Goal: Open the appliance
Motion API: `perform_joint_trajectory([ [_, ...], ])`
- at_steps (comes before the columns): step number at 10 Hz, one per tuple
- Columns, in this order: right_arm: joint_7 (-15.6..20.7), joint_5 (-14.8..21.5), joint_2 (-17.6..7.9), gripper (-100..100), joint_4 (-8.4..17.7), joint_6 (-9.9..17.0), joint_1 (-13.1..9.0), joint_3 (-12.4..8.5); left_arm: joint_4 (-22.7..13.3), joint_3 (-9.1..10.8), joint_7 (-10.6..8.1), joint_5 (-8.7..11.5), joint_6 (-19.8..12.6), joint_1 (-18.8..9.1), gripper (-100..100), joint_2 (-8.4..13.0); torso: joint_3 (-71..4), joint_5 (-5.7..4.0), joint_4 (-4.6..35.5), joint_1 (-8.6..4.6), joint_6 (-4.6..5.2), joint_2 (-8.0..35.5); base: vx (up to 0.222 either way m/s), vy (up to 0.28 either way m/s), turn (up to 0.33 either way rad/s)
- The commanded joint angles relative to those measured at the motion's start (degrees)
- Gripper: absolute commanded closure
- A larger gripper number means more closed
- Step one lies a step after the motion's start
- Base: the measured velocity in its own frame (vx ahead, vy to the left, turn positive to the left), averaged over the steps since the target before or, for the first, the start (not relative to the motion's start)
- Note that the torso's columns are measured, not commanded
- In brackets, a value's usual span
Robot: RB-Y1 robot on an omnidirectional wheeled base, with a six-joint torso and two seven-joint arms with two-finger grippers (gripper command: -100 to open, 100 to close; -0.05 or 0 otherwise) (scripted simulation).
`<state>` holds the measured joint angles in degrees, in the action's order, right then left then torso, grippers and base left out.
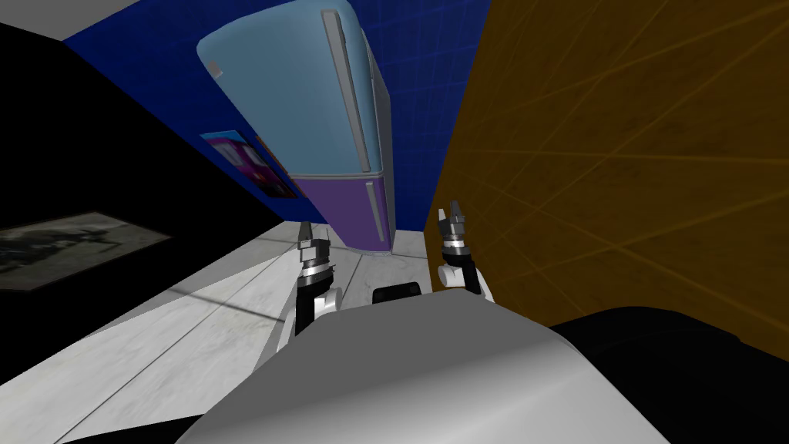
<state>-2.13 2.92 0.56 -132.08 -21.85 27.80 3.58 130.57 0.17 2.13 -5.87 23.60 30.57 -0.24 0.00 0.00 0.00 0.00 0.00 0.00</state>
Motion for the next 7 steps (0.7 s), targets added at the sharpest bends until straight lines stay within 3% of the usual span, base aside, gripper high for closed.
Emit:
perform_joint_trajectory([
  [1,0.0,0.0,0.0,0,0.0,0.0,0.0,0.0,0.0,0.0,0.0,0.0,0.0,0.0,0,0.0,-4.7,0.0,2.3,0.0,0.0,2.3,0.0,0.0,0.0],
  [7,0.0,0.0,0.0,0,0.0,0.0,0.0,0.0,0.0,0.0,0.0,0.0,0.0,0.0,0,0.0,-53.8,0.0,26.9,0.0,0.0,26.9,0.0,0.0,0.0],
])
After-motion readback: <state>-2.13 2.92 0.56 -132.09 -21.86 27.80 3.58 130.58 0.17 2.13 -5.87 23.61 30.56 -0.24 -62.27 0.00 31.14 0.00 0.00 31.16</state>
